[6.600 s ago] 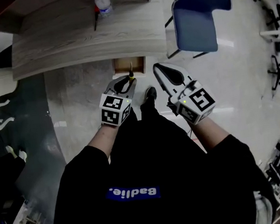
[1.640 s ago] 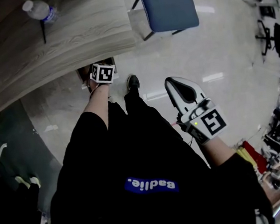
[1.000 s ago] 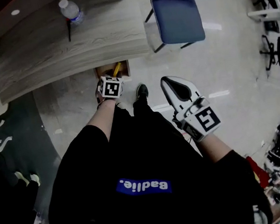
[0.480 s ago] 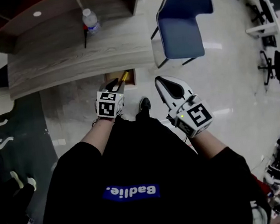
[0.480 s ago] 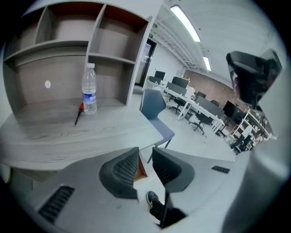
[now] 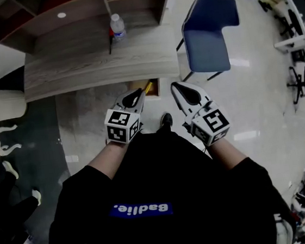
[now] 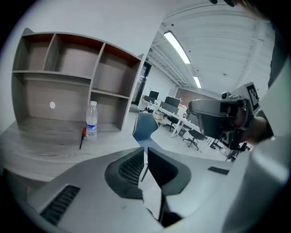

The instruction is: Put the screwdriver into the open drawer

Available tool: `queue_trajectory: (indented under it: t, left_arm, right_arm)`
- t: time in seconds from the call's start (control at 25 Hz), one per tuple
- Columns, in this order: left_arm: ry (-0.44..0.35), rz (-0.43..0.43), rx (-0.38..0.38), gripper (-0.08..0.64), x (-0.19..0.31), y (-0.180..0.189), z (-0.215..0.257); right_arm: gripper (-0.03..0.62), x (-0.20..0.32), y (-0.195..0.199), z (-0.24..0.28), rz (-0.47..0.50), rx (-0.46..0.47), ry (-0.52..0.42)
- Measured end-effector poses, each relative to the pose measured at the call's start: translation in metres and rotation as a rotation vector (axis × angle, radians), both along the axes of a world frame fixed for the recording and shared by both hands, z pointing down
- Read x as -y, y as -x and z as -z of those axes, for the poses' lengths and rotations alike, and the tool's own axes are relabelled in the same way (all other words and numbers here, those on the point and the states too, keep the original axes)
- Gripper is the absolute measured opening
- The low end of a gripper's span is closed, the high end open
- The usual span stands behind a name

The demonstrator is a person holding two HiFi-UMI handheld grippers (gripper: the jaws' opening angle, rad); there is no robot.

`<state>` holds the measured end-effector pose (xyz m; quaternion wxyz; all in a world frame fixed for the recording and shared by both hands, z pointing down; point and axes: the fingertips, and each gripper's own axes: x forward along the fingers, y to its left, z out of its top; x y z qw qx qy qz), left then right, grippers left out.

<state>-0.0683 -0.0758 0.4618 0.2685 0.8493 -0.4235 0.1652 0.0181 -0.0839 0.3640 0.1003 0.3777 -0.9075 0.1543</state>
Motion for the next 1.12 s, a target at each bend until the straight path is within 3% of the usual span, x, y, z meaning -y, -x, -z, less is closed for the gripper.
queue_trajectory:
  t: [0.4,1.12]
  left_arm:
    - [-0.111,0.065,-0.068,0.003,-0.020,0.022,0.066]
    - [-0.223,0.045,-0.135,0.003,-0.026,0.005,0.114]
  right_arm:
    - [0.029,-0.017,0.018,0.002,0.048,-0.020,0.010]
    - [0.029,-0.028,0.027,0.005,0.088,-0.005,0.014]
